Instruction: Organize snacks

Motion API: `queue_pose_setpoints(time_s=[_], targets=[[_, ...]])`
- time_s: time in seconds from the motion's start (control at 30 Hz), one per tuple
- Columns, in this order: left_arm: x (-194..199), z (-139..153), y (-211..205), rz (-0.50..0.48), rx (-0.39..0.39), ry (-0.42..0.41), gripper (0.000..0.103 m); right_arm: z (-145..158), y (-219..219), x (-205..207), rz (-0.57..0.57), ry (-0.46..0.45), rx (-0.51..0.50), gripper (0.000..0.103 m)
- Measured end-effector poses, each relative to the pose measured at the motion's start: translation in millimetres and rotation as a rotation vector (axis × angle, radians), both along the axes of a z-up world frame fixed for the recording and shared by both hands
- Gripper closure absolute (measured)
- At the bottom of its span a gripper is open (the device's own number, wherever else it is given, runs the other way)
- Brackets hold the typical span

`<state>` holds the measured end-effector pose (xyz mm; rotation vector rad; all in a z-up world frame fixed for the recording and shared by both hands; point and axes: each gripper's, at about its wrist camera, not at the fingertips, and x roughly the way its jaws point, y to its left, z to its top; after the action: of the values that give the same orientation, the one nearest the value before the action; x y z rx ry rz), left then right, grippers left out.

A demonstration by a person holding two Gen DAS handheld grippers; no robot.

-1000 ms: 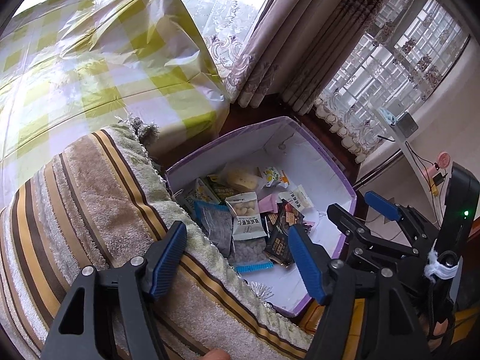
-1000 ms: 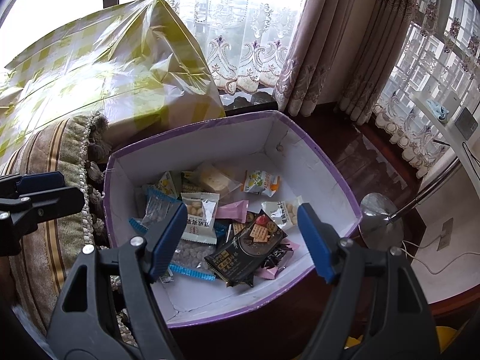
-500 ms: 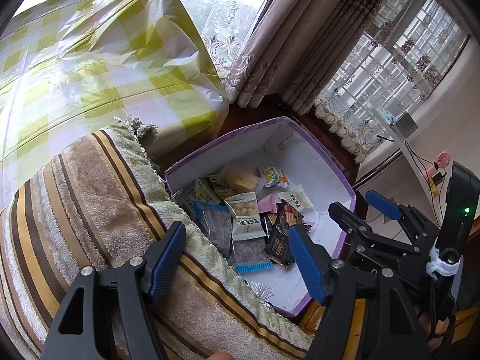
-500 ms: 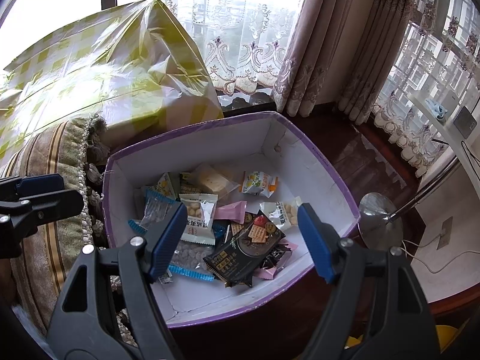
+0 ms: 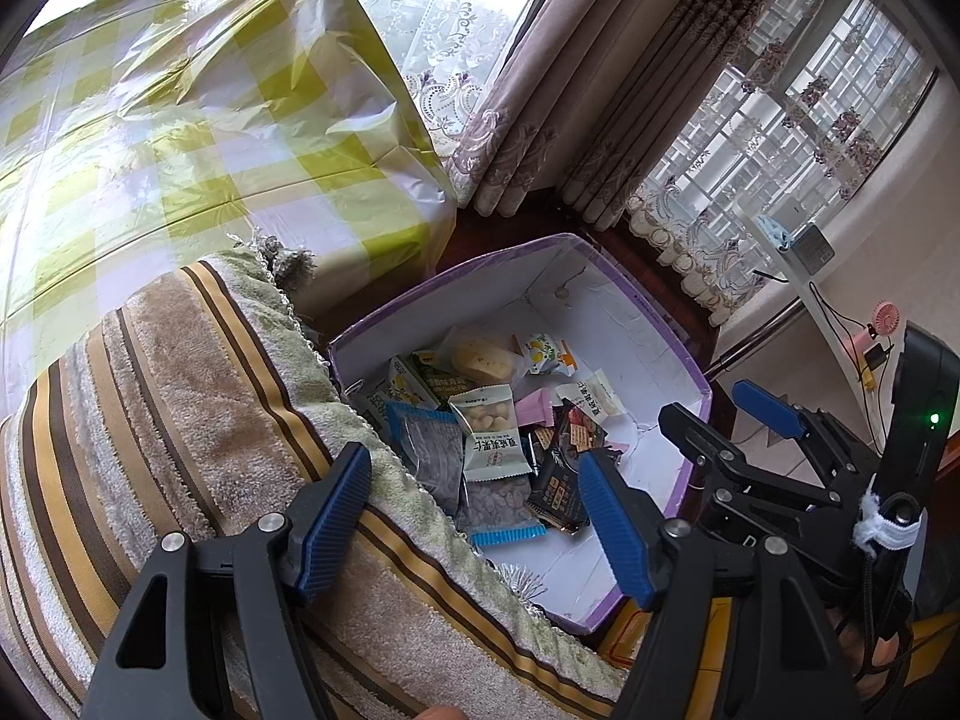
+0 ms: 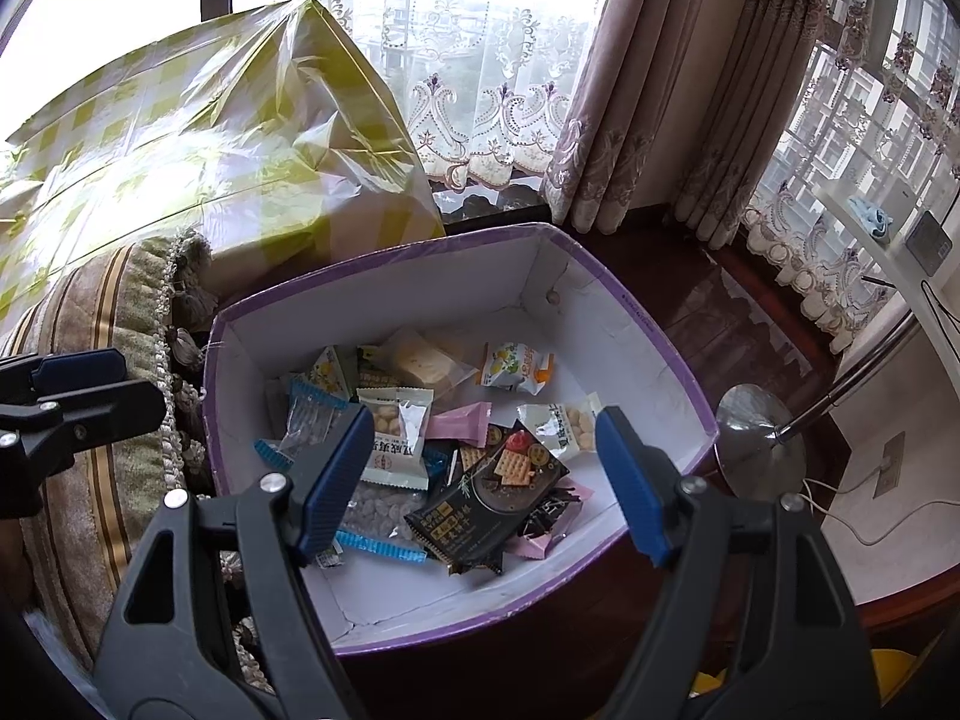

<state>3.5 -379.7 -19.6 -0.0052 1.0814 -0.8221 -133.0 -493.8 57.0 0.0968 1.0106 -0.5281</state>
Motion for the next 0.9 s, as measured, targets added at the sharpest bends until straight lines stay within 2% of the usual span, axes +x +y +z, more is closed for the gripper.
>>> queue_pose_setpoints(time_s=[0.9], targets=[[-0.1,-0.3,-0.3,0.0,-0.001,-0.001,0.03,-2.2,-1.9,-0.7,-0.005,-0.001,-0.001,0.024]])
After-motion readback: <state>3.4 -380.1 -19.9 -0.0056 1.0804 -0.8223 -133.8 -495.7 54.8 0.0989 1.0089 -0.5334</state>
